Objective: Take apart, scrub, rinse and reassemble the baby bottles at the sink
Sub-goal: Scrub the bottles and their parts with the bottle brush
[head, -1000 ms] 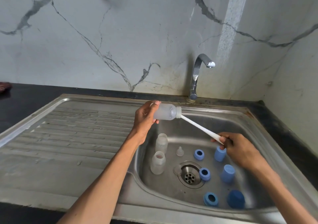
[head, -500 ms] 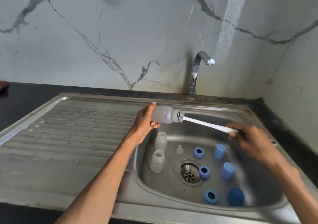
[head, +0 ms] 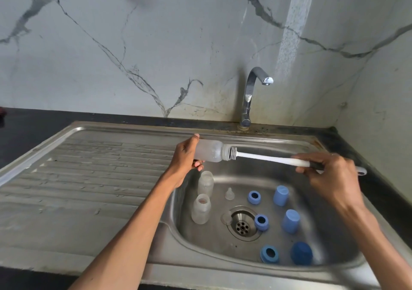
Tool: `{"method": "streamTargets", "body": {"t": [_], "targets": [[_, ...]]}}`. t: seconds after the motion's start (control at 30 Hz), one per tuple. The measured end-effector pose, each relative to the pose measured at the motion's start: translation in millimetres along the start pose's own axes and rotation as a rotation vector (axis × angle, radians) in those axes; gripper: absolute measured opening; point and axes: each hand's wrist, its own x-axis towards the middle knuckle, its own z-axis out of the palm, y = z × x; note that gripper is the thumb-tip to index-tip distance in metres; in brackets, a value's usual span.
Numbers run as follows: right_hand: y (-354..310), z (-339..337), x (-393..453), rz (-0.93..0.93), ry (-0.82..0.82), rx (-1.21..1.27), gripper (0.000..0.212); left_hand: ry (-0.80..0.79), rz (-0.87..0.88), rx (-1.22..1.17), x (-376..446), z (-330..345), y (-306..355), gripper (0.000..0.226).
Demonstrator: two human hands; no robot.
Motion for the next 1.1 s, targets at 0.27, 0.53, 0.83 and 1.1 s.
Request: {"method": "streamTargets", "body": {"t": [0.27,0.53,0.83,1.1], "targets": [[2,10,2,0.117,-0.603,0.112,0.026,0.104,0.095,-0.095,1,-3,5,0.031],[-1,-6,0,0.055,-0.018,0.054,0.033,0.044,0.033,-0.003,1,-1,-3,0.036],[4,16,2,0.097,-0.643,0.148,0.026,0.143,0.106,-0.051,4,-7,2,0.034],[7,5,2,0.144,-0.021,0.058,0.031,0.053,0.131,0.071,1,3,-6,0.035]]}}
